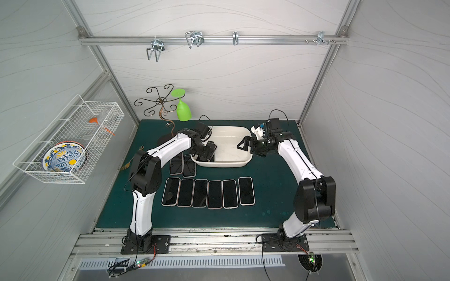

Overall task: Take the phone out of the storage box
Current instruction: Pick up the phone from the storage box.

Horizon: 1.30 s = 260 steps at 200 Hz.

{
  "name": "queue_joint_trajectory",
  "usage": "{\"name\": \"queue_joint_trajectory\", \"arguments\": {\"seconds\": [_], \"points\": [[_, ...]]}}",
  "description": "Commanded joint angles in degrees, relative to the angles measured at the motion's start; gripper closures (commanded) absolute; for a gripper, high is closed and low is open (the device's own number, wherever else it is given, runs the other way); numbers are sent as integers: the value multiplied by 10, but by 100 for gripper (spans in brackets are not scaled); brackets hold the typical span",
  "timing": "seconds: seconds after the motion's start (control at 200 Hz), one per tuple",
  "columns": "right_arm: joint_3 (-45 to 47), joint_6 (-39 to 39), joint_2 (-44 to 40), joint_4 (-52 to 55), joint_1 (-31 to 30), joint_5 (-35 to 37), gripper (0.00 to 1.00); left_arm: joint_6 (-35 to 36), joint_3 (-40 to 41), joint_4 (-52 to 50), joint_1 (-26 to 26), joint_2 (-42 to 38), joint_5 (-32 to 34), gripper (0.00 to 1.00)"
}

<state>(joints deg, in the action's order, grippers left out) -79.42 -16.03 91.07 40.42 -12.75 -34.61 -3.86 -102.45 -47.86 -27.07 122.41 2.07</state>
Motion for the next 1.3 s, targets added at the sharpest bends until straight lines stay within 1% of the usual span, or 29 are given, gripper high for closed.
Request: {"name": "queue_joint_trajectory", "arguments": {"seconds": [0.0, 0.29, 0.38, 0.58, 0.72, 0.87, 0.951, 1.101, 1.221, 1.296], "points": [[7, 11, 6, 11, 1, -6, 2, -8, -6, 20, -2, 14, -9, 1], [8, 12, 10, 9, 1, -6, 2, -12, -5, 23, -1, 35, -15, 3], [8, 13, 11, 8, 2, -4, 1, -13, -4, 26, 0, 37, -11, 8], [9, 13, 12, 8, 1, -3, 1, -13, -12, 23, 6, 47, -28, 20], [11, 13, 12, 7, 2, -3, 2, -12, -9, 25, 8, 47, -36, 25], [13, 11, 11, 5, 2, -5, 1, -14, -9, 27, 10, 48, -44, 33], [14, 10, 9, 5, 1, -4, 1, -15, -8, 30, 10, 48, -42, 41], [17, 12, 7, 5, 1, -4, 2, -19, 2, 43, 11, 25, -37, 52], [18, 10, 8, 2, 1, -5, 2, -20, 2, 52, 11, 5, -37, 58], [18, 8, 8, 0, 1, -6, 1, -20, 2, 52, 11, -3, -45, 60]]}}
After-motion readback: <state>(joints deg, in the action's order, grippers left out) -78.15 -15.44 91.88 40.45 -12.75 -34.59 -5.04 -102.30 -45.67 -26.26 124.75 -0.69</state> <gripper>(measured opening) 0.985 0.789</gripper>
